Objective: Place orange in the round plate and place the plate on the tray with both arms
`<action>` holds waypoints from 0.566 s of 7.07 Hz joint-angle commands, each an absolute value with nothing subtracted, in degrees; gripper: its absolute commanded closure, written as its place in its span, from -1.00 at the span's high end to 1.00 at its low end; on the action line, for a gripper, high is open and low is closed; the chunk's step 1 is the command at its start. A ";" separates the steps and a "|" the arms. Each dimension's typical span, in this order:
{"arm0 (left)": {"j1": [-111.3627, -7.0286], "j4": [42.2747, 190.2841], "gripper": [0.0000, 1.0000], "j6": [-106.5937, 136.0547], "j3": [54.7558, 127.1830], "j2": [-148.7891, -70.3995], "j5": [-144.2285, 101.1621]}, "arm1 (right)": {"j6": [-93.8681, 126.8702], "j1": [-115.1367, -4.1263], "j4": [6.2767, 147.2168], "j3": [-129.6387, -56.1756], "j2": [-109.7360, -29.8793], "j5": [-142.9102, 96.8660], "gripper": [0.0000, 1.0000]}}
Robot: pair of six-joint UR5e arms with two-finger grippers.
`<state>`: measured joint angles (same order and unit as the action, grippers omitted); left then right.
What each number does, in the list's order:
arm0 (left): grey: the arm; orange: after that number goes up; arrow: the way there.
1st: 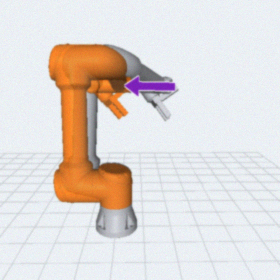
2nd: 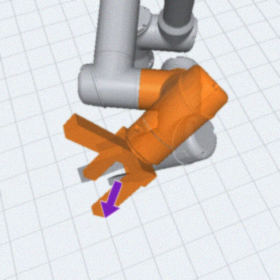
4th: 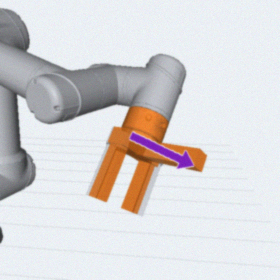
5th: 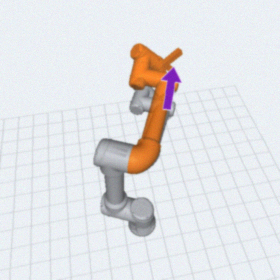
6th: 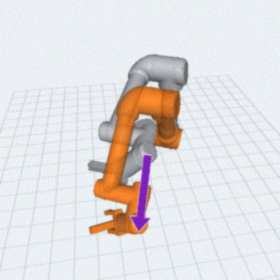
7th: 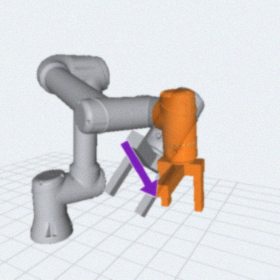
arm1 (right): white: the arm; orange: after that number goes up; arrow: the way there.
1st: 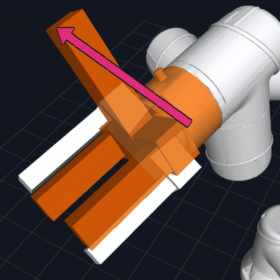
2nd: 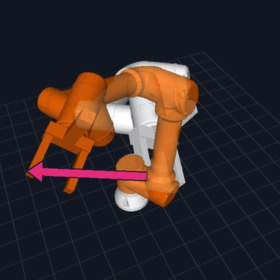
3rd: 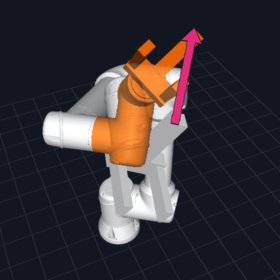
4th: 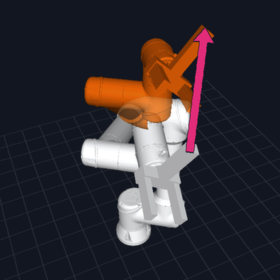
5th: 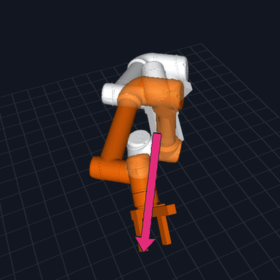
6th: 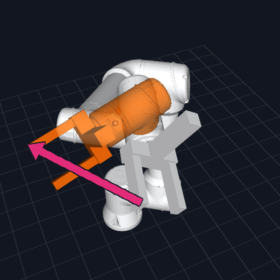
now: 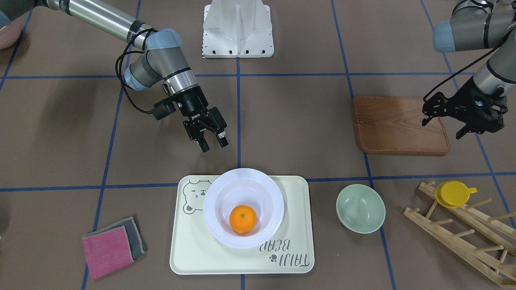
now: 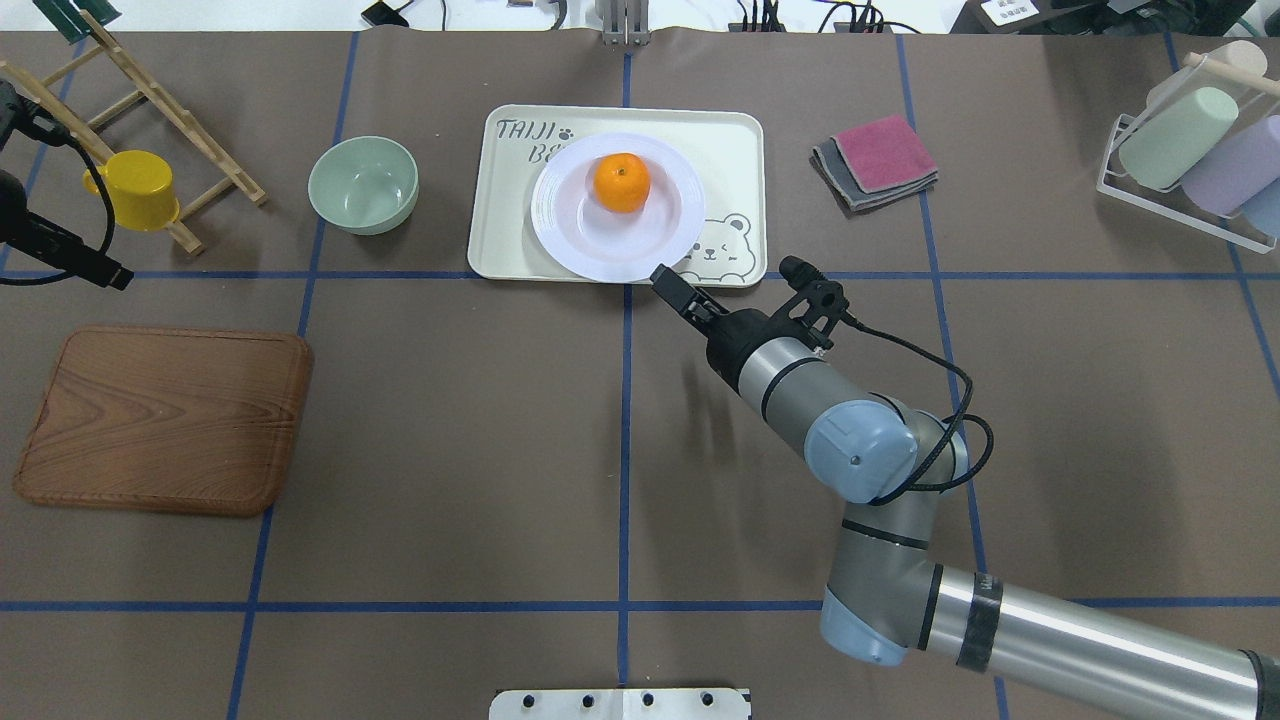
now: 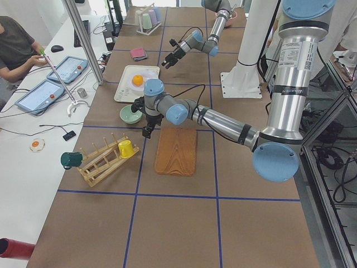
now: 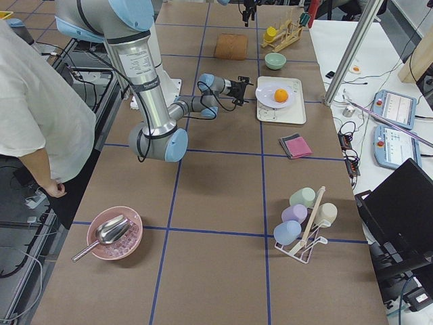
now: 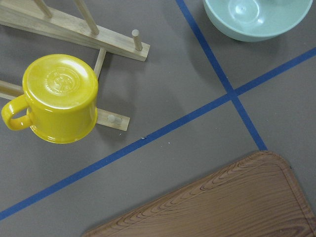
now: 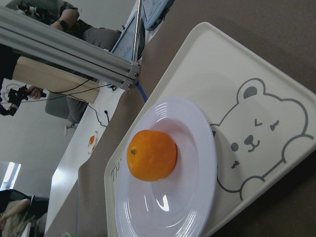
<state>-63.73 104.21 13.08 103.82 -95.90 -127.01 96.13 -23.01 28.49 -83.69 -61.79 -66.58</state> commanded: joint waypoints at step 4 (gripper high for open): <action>-63.72 104.24 0.98 13.01 104.32 -95.98 -126.91 | 48.61 -56.38 38.30 -85.60 -70.98 -122.09 1.00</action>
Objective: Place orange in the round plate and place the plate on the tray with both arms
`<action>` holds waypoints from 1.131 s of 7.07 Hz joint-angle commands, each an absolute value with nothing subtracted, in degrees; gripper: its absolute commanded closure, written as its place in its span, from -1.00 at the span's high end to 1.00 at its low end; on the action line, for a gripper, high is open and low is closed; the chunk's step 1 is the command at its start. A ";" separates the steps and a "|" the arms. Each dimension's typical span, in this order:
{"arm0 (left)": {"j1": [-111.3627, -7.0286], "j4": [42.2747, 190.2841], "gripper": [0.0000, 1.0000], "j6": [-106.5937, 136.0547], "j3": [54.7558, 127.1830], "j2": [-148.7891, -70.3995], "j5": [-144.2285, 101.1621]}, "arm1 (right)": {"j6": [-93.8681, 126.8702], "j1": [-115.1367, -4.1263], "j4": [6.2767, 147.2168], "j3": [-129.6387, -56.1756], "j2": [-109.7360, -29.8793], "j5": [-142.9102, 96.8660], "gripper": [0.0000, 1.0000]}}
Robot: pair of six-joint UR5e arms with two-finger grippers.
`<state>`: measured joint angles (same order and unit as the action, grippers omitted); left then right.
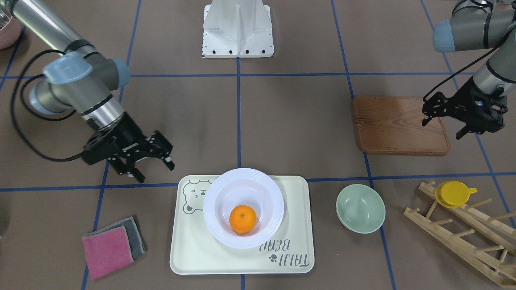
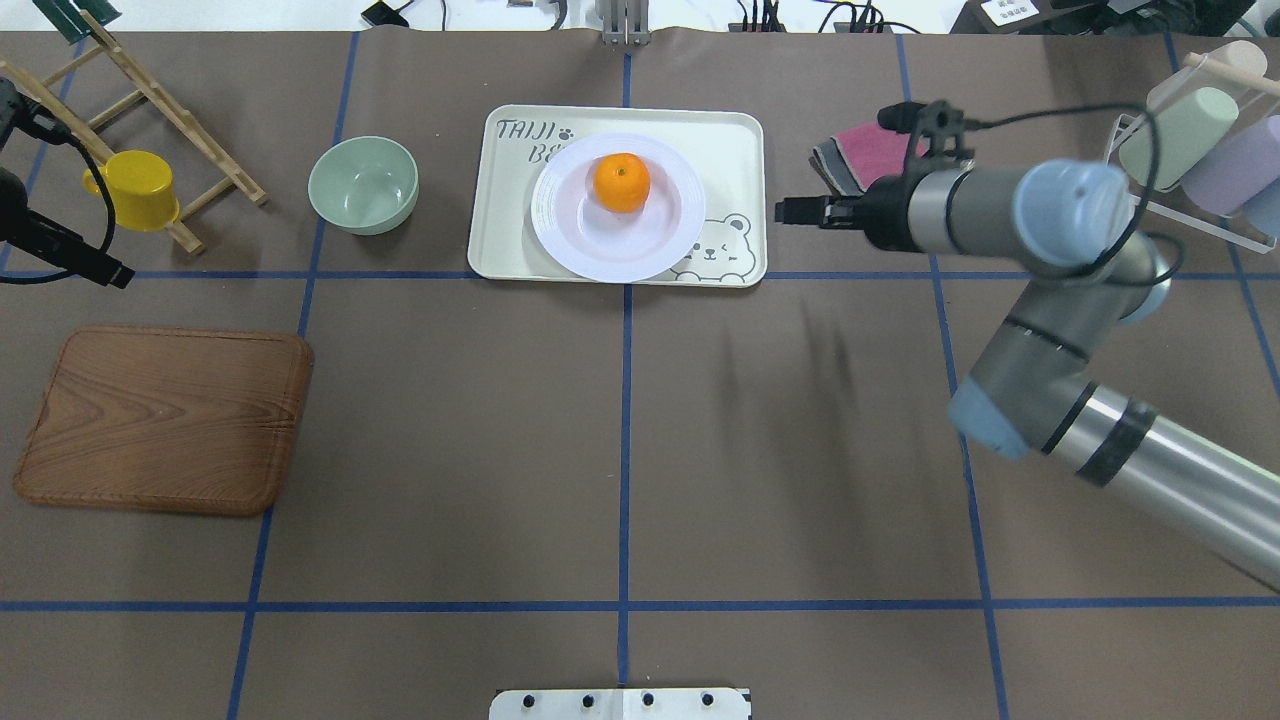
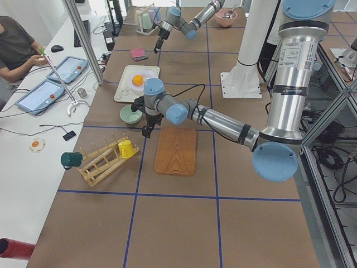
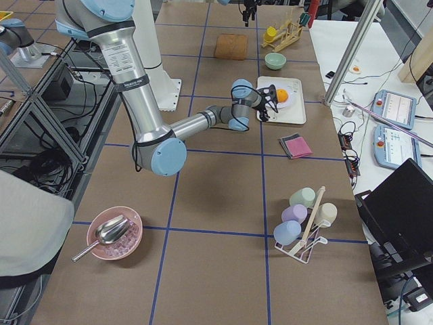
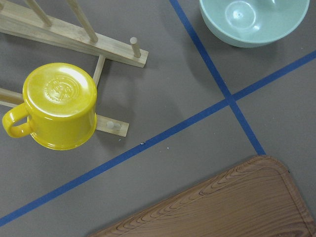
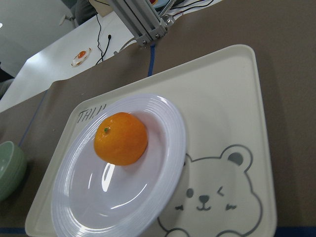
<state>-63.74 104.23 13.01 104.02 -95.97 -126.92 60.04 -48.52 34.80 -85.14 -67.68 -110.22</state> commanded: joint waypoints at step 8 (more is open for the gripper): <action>-63.90 104.41 0.98 12.13 104.59 -95.27 -126.83 | -13.14 -77.06 83.87 -92.61 -80.07 -132.98 1.00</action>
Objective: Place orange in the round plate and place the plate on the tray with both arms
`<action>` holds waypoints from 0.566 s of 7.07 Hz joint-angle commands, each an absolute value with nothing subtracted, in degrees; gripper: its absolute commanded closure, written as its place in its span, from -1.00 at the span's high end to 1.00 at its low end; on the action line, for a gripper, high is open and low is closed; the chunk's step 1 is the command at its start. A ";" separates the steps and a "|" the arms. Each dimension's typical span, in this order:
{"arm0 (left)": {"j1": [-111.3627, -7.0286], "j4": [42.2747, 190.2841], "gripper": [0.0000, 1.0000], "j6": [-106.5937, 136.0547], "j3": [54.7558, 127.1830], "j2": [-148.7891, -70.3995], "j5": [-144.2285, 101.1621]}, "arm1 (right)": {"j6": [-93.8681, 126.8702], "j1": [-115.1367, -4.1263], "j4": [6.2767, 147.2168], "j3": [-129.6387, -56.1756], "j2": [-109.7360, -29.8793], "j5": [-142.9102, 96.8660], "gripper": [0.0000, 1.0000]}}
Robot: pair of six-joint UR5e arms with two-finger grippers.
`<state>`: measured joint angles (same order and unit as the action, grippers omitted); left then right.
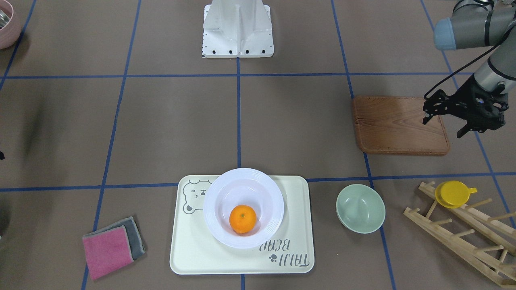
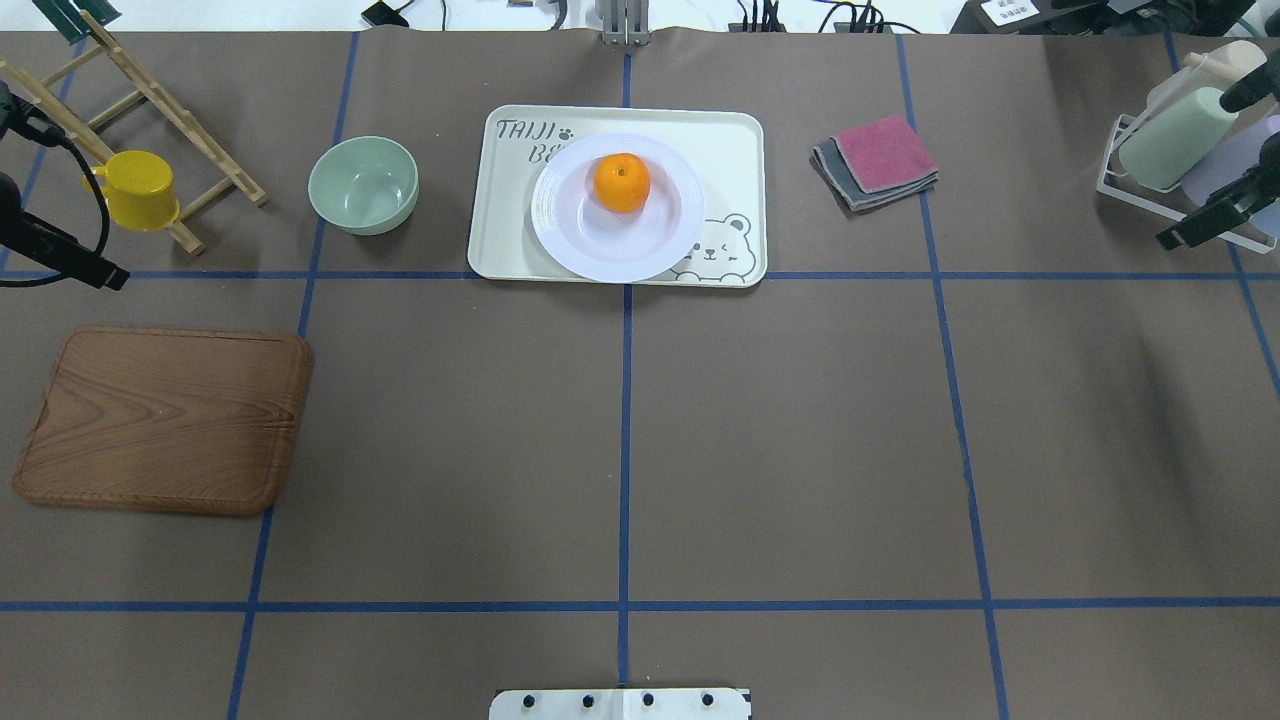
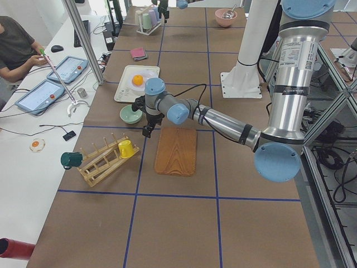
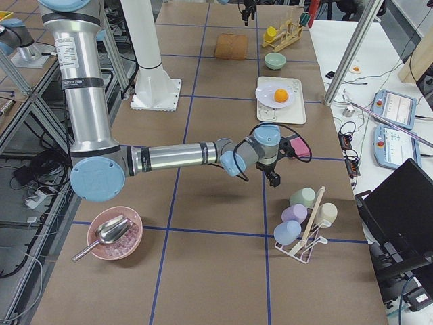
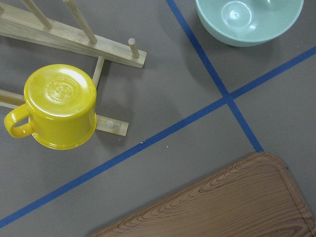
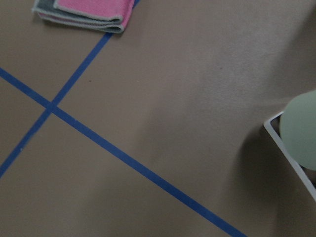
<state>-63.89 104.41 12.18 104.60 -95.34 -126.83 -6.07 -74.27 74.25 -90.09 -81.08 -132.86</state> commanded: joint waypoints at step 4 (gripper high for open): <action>-63.98 103.98 0.98 11.16 104.24 -95.54 -127.44 | -12.75 -77.61 84.99 -95.89 -85.25 -132.89 1.00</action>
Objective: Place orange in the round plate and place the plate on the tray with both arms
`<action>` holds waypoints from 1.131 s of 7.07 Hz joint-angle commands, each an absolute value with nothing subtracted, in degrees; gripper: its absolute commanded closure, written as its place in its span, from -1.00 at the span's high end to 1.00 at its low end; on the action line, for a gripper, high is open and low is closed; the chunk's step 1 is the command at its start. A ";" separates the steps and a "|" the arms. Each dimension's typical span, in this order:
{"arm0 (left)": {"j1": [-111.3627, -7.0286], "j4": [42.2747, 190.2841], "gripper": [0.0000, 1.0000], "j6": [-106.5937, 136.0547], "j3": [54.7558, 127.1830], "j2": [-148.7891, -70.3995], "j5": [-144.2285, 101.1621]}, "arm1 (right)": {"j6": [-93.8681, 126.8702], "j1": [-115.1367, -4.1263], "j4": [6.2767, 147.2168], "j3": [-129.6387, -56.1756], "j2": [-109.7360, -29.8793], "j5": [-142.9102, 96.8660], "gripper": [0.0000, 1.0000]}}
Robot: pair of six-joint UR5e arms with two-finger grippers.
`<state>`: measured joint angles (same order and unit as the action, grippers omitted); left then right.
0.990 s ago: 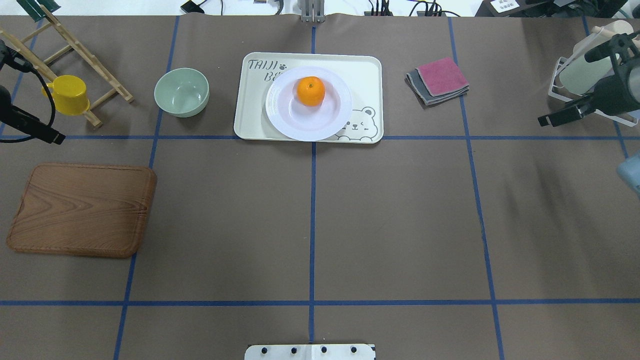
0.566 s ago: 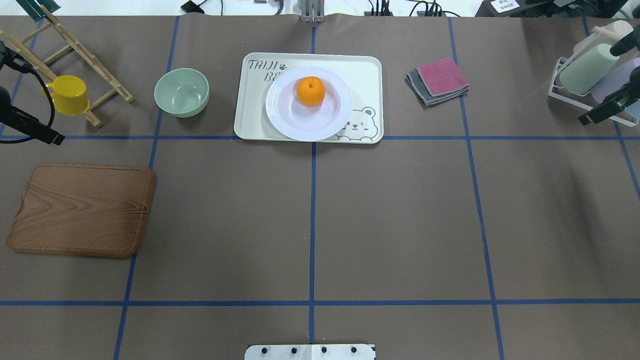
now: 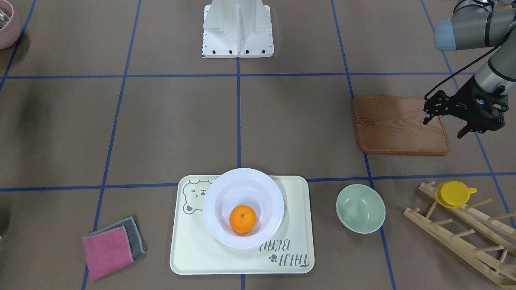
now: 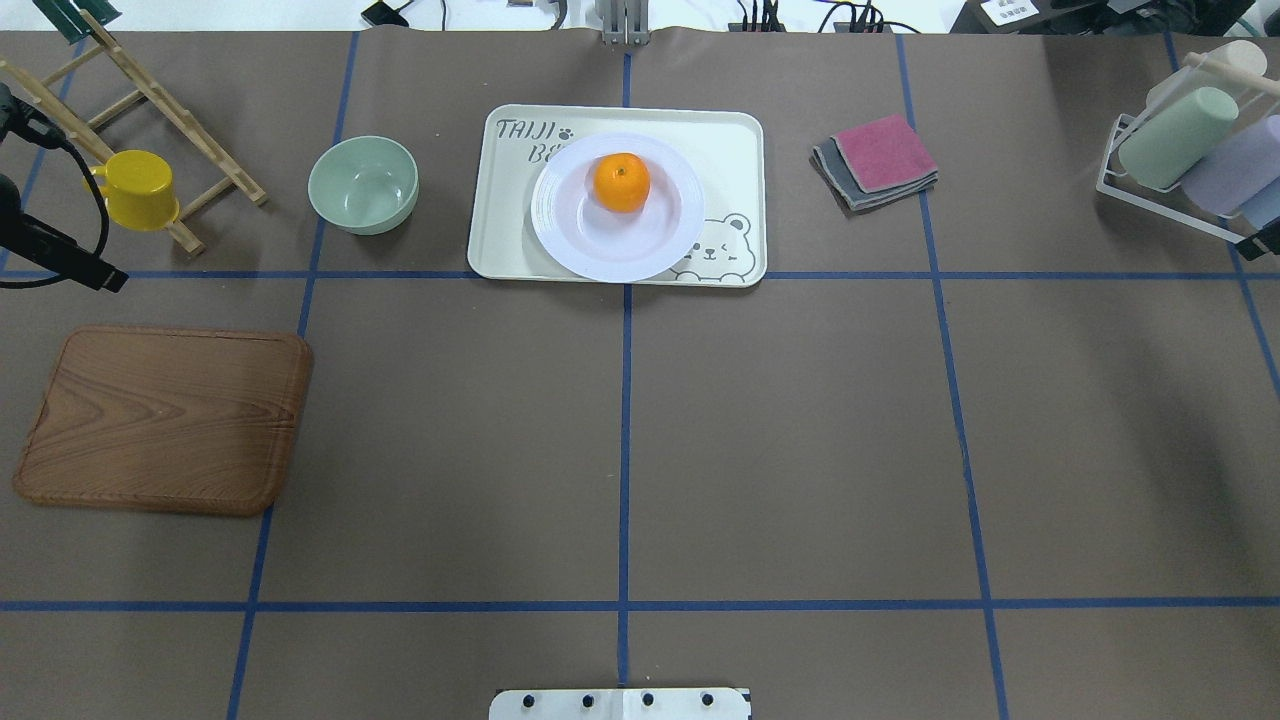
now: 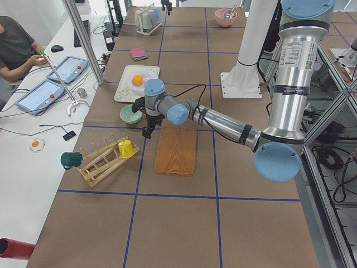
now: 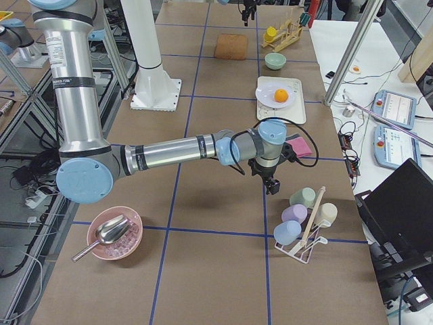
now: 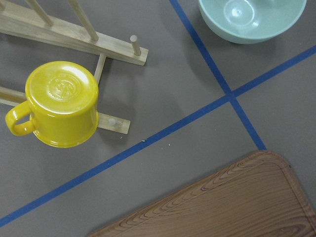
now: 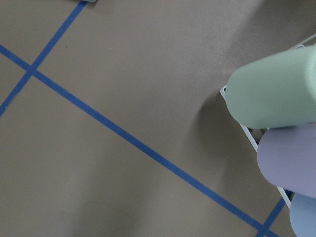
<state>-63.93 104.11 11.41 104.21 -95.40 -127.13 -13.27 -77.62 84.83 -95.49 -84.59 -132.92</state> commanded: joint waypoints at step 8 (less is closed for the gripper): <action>-73.04 91.67 0.98 -13.62 104.85 -95.36 -128.41 | -11.77 -77.43 84.46 -94.39 -87.01 -134.39 1.00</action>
<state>-72.55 91.60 -13.55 104.84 -95.41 -128.31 -11.28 -77.49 84.52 -94.29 -86.68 -134.42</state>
